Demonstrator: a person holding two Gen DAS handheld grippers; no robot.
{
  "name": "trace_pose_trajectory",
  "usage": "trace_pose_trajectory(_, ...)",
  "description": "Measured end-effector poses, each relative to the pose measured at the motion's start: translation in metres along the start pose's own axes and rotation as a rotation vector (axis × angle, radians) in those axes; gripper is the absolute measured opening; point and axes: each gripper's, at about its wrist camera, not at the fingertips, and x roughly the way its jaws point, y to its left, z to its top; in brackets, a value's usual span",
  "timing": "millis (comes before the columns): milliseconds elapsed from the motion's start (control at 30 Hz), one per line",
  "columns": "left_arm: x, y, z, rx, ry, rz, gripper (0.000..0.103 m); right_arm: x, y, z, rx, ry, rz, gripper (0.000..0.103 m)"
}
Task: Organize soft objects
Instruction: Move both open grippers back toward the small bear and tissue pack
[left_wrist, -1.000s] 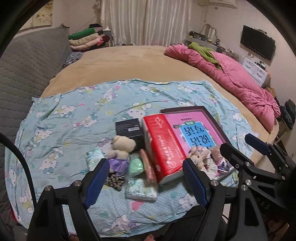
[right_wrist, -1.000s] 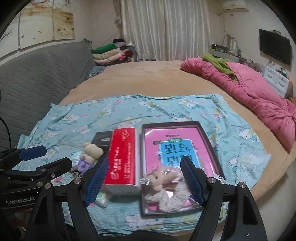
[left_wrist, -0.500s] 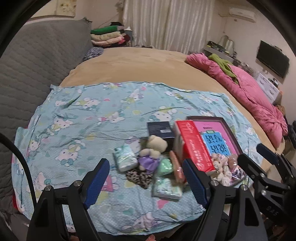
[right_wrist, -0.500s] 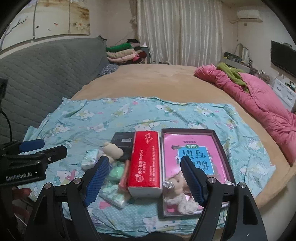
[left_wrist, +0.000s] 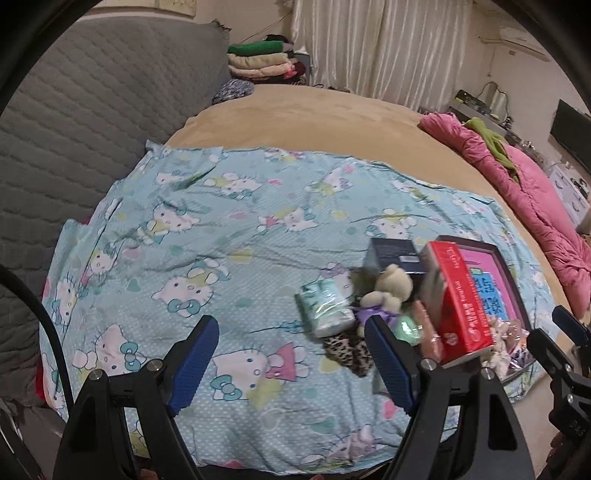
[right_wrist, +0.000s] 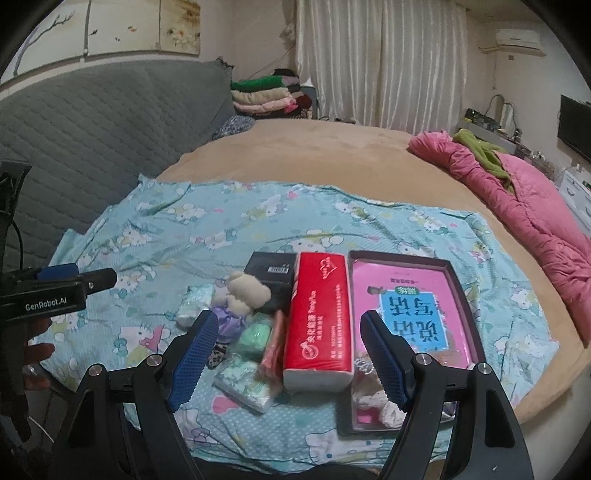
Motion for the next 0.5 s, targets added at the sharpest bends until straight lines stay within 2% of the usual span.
trace_pose_trajectory(200, 0.027, 0.013, -0.010, -0.026, 0.044, 0.010, 0.081, 0.022, 0.015, -0.006, -0.041, 0.040, 0.019, 0.080)
trace_pose_trajectory(433, 0.066, 0.016, -0.008, -0.065, 0.113, -0.053, 0.081, 0.055, 0.037, -0.009, -0.078, 0.090, 0.054, 0.080)
trace_pose_trajectory(500, 0.080, 0.014, -0.003, -0.080, 0.135, -0.095, 0.081, 0.064, 0.043, -0.010, -0.089, 0.099, 0.061, 0.080)
